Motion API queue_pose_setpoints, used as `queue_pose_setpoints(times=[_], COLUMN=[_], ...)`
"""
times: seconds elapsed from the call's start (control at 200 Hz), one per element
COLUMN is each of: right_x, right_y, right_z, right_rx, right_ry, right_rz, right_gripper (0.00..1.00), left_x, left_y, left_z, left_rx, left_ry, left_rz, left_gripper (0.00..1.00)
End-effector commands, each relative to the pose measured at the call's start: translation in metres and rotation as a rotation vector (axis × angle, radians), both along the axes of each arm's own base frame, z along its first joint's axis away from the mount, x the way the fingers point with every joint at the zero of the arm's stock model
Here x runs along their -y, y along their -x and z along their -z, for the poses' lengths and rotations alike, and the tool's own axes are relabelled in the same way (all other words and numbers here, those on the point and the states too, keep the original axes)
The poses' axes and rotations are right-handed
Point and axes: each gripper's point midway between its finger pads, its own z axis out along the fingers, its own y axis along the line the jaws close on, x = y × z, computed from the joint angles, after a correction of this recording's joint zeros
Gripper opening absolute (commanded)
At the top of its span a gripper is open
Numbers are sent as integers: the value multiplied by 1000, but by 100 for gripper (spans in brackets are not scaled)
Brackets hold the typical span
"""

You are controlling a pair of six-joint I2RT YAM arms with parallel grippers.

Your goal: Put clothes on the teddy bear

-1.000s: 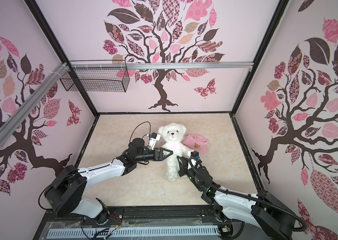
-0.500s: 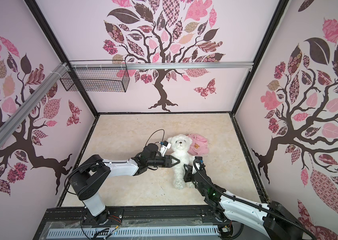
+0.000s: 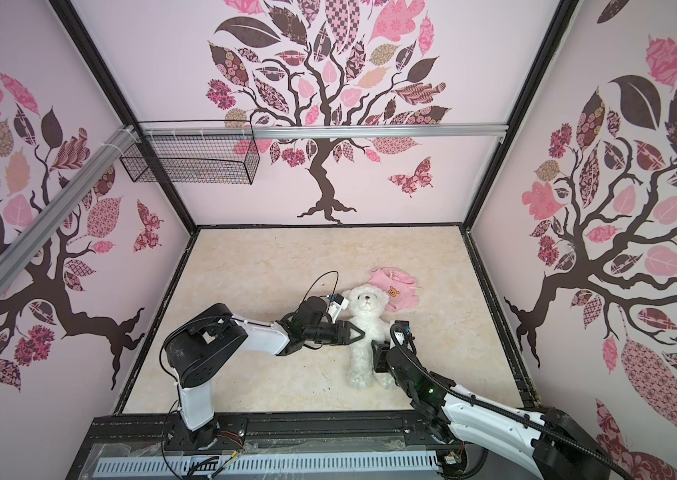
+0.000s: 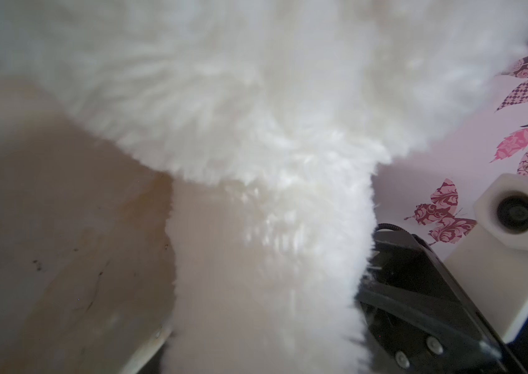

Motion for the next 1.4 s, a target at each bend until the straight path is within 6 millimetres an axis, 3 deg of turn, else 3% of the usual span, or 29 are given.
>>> queue_pose_setpoints(times=[0.0, 0.15, 0.275, 0.435, 0.55, 0.735, 0.83, 0.94, 1.025, 1.25, 1.395], right_x=[13, 22, 34, 56, 69, 103, 122, 130, 130, 124, 125], right_y=[-7, -18, -41, -90, -127, -184, -200, -212, -225, -240, -246], right_z=[-21, -65, -101, -114, -103, -52, -22, 6, 12, 37, 46], right_rx=[25, 106, 159, 104, 32, -140, -234, -317, -368, -464, -502], right_ry=[79, 84, 83, 40, 86, 134, 171, 214, 203, 138, 118], right_rz=[50, 96, 142, 186, 226, 327, 383, 399, 385, 351, 344], right_gripper=[52, 73, 87, 95, 99, 99, 96, 92, 89, 59, 45], left_x=[-2, -6, -13, -25, -36, -55, -65, -76, -82, -89, -98], left_y=[-6, -8, -11, -15, -16, -14, -13, -12, -11, -8, -6], left_z=[10, 4, 3, 0, -4, -11, -16, -23, -31, -48, -56], left_rx=[3, 27, 40, 53, 64, 84, 98, 124, 145, 168, 170], left_ry=[-51, -66, -100, -120, -122, -130, -146, -174, -181, -171, -178], left_rz=[-21, -31, -48, -77, -86, -110, -122, -135, -143, -158, -172], left_gripper=[57, 64, 70, 77, 80, 85, 85, 85, 85, 85, 85])
